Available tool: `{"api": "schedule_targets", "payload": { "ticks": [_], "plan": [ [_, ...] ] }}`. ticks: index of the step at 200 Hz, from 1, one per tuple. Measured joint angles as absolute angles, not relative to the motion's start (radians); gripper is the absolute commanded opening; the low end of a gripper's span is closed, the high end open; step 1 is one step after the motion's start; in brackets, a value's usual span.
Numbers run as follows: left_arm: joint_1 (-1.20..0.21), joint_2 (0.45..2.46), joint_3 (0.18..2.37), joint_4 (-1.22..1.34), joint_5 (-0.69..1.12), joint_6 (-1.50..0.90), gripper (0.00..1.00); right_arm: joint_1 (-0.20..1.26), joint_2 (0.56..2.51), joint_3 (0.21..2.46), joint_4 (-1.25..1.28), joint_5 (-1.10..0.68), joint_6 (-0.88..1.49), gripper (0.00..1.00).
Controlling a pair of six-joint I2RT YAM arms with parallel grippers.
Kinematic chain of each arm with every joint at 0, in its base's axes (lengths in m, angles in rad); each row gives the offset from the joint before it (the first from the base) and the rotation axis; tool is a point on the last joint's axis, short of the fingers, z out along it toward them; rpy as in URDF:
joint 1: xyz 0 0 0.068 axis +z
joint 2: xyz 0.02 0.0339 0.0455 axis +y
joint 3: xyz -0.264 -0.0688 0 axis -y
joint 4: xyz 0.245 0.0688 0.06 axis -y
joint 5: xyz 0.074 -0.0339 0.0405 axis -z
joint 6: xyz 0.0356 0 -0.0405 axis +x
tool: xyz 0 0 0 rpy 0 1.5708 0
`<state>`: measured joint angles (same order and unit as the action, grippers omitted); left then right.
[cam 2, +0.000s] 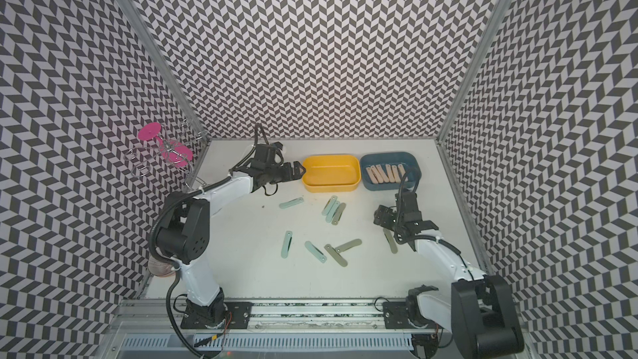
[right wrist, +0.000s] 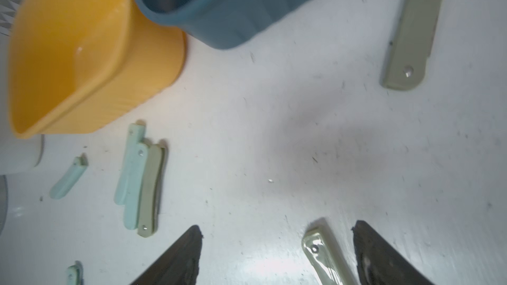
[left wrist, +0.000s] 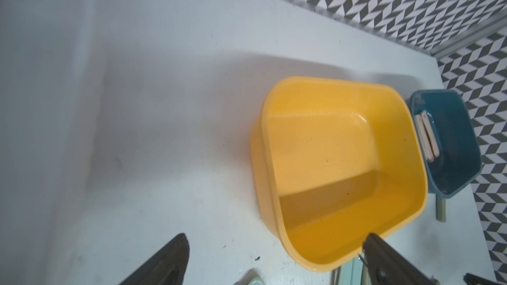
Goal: Place the fruit knives into the storage box by color
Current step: Move the storage box to the center of the board, then pick up the fruit knife from the center of the board.
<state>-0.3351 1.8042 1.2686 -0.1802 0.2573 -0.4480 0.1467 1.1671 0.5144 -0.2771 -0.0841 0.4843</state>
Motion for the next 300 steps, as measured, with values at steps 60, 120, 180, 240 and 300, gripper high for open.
{"api": "schedule_targets", "payload": {
  "ticks": [60,120,180,240,300],
  "plan": [
    [-0.346,1.575,1.095,-0.16,0.311,-0.471,1.0,0.141,1.155,0.451,-0.335,-0.062,0.541,0.84],
    [-0.385,1.435,0.992,-0.154,0.369,-0.496,1.0,0.15,1.106,0.405,-0.288,-0.175,0.572,0.79],
    [-0.424,1.396,0.957,-0.146,0.403,-0.507,1.0,0.246,1.061,0.375,-0.284,-0.225,0.64,0.77],
    [-0.477,1.385,0.913,-0.113,0.417,-0.529,1.0,0.364,1.035,0.382,-0.358,-0.068,0.714,0.75],
    [-0.498,1.385,0.894,-0.088,0.429,-0.545,1.0,0.464,1.067,0.394,-0.385,0.077,0.759,0.63]
  ]
}}
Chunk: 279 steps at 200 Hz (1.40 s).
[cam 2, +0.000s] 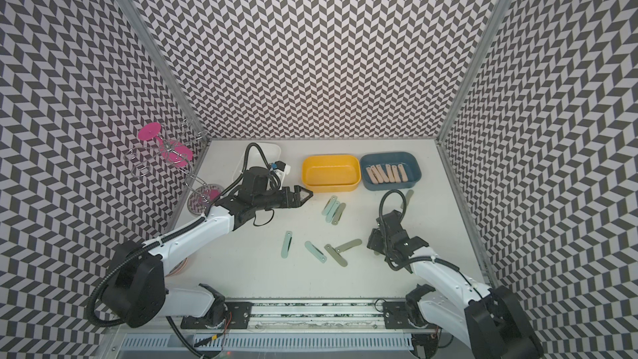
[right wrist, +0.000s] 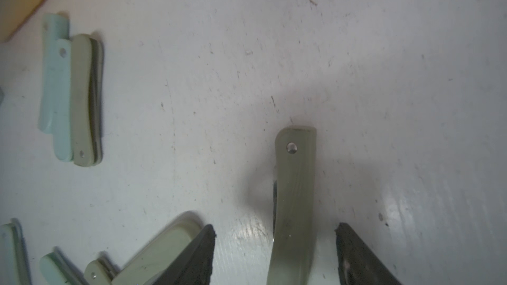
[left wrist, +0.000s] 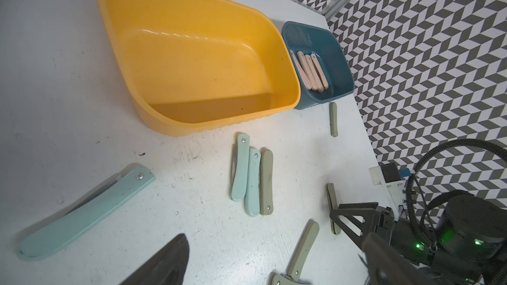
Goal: Place the fruit knives into the storage box by color
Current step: Pick up the fruit knife from the center of the board.
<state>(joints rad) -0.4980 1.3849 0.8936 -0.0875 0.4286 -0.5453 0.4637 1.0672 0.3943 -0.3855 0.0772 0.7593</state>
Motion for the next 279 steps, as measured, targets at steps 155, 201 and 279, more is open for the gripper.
{"api": "schedule_targets", "payload": {
  "ticks": [155,201,279],
  "plan": [
    [-0.498,1.372,0.866,-0.053,0.447,-0.552,1.0,0.678,1.251,0.487,-0.441,0.313,0.846,0.29],
    [-0.498,1.372,0.865,-0.052,0.449,-0.552,1.0,0.678,1.258,0.489,-0.446,0.334,0.861,0.23],
    [-0.498,1.372,0.865,-0.052,0.449,-0.553,1.0,0.678,1.298,0.512,-0.441,0.355,0.855,0.25]
  ]
}}
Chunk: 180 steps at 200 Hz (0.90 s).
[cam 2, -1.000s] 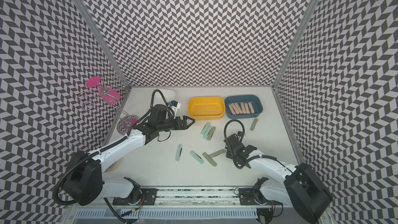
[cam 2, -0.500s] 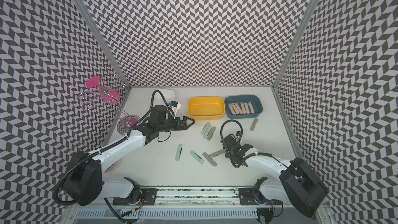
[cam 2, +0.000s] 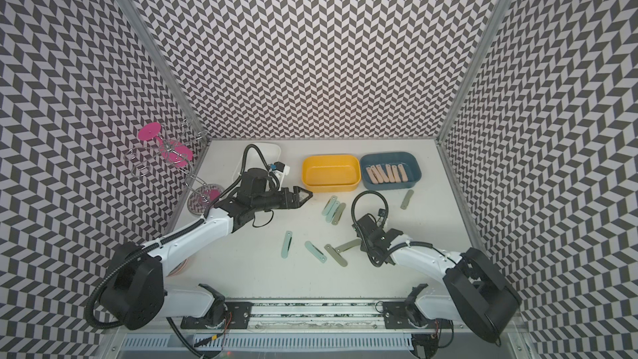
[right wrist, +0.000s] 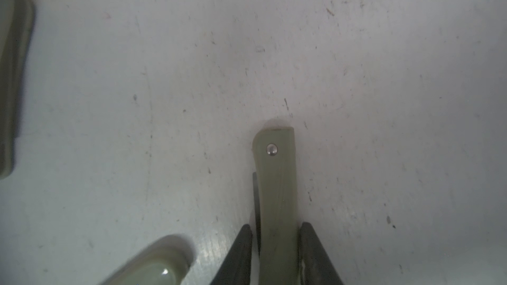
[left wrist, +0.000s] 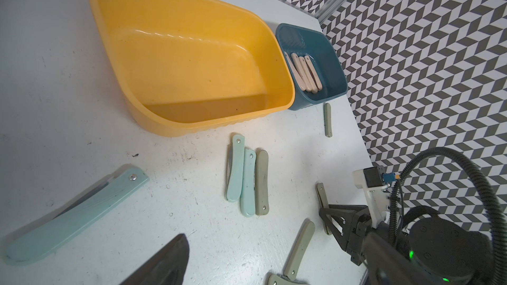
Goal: Place the fruit knives into the storage box by color
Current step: Pick up the fruit knife from the center of the board.
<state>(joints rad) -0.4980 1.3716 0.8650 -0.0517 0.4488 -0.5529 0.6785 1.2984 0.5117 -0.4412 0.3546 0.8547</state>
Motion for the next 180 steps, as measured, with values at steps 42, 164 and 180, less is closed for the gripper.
{"api": "schedule_targets", "payload": {
  "ticks": [42,164,180],
  "plan": [
    [-0.498,1.372,0.864,-0.045,0.448,-0.56,1.0,0.678,1.304,0.514,-0.436,0.364,0.842,0.13],
    [-0.483,1.414,0.867,0.04,0.492,-0.627,1.0,0.678,1.106,0.663,-0.524,0.345,0.791,0.13],
    [-0.47,1.423,0.875,0.052,0.507,-0.639,1.0,0.678,1.105,0.72,-0.523,0.345,0.764,0.13]
  ]
}}
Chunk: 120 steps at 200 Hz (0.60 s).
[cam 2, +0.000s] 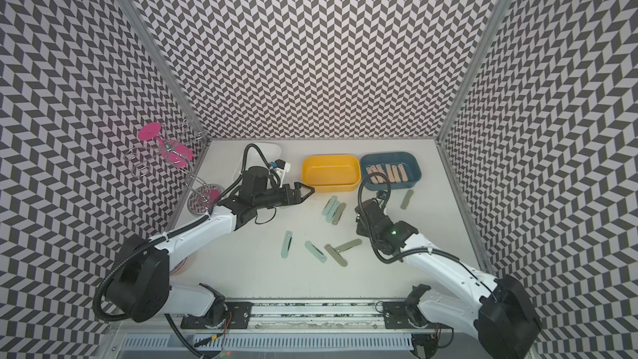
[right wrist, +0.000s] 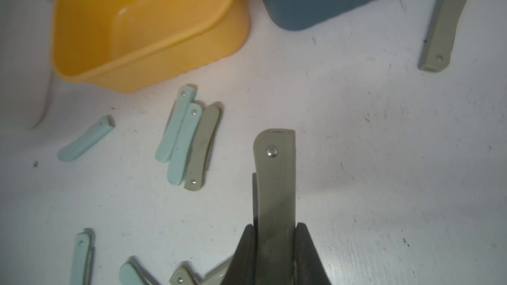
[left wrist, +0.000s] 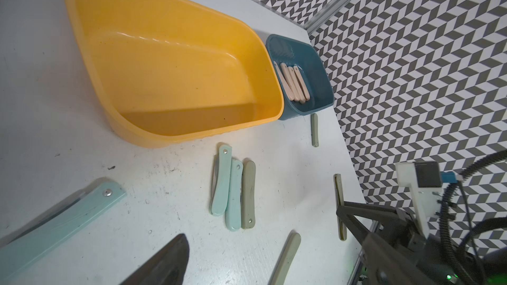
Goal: Place the fruit knives into the storage box by color
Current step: Pick up the fruit knife from the center of the board, then place the fruit knife in the storage box.
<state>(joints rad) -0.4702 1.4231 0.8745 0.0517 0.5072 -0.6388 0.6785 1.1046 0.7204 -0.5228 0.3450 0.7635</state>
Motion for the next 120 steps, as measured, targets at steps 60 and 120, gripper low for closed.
{"api": "schedule_targets", "payload": {
  "ticks": [60,120],
  "plan": [
    [-0.354,1.447,0.954,0.075,0.56,-0.653,1.0,0.678,1.214,1.014,-0.484,0.309,0.616,0.14],
    [-0.223,1.473,1.0,0.074,0.59,-0.659,1.0,0.675,1.478,1.289,-0.402,0.213,0.509,0.14]
  ]
}}
